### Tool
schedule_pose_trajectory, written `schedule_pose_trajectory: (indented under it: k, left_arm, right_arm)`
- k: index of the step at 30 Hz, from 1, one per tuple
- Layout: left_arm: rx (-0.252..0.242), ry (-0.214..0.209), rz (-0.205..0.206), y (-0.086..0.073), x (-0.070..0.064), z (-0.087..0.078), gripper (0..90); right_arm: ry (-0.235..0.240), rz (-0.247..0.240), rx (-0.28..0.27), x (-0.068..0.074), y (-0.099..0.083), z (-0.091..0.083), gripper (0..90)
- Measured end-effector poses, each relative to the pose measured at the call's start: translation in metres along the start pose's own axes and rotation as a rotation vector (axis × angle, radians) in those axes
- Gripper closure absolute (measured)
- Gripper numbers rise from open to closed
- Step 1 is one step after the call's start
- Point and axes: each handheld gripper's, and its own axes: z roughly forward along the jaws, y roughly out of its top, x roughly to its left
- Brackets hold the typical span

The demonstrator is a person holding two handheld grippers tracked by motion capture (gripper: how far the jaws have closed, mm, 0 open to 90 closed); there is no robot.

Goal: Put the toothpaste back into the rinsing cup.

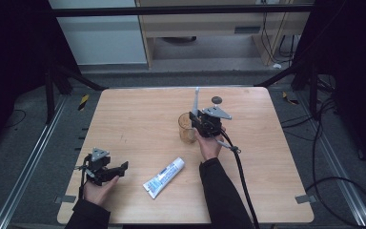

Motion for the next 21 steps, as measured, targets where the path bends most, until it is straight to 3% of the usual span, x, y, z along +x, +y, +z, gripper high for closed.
schedule_pose_trajectory:
  k: [9, 13, 21]
  left_arm:
    - [0.001, -0.001, 0.001, 0.0000, -0.0007, -0.0001, 21.9]
    - [0.004, -0.001, 0.004, 0.0001, -0.0006, -0.0002, 21.8]
    - [0.005, -0.003, 0.004, 0.0001, -0.0008, -0.0002, 21.8]
  right_arm:
    - [0.006, -0.064, 0.055, 0.0016, -0.0006, -0.0040, 66.6]
    - [0.013, -0.065, 0.080, -0.0006, -0.0013, -0.0038, 66.5]
    - [0.024, -0.064, 0.079, -0.0015, -0.0002, -0.0058, 65.1]
